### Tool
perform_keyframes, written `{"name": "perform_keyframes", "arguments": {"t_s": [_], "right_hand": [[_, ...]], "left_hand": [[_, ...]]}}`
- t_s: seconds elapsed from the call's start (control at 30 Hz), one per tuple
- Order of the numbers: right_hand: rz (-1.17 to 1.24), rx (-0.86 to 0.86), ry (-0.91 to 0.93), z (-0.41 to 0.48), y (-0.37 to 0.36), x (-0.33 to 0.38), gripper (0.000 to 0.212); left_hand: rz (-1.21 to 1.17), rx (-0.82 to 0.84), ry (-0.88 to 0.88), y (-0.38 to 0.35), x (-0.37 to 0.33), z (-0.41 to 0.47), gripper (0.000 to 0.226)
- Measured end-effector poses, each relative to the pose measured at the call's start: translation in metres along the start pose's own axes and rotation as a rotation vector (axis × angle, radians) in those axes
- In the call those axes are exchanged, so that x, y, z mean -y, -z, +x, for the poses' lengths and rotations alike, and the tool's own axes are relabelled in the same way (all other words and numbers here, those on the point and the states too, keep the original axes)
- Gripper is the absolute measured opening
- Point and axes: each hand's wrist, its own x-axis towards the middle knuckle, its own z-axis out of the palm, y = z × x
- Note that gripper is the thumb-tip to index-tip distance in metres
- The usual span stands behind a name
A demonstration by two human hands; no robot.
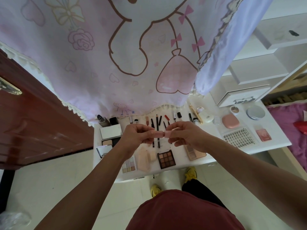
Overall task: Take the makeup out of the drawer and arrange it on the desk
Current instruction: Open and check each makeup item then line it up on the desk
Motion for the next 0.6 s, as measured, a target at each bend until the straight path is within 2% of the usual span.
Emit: {"name": "perform_keyframes", "arguments": {"t_s": [0.13,0.27,0.5,0.6], "right_hand": [[-0.026,-0.02,-0.078,0.0007,-0.0027,0.0008,0.032],[0.014,-0.015,-0.015,0.0002,-0.0004,0.0003,0.021],[0.038,-0.036,0.005,0.0021,0.0019,0.0002,0.021],[-0.031,-0.039,-0.039,0.0013,0.0019,0.0012,0.03]], "left_hand": [[-0.002,0.009,0.002,-0.0006,-0.0013,0.0005,0.018],[0.005,0.011,0.006,-0.0001,-0.0004,0.0,0.02],[-0.035,-0.002,0.02,-0.0039,0.0012,0.0001,0.02],[-0.028,-0.004,0.017,-0.0029,0.0024,0.0016,0.022]]}}
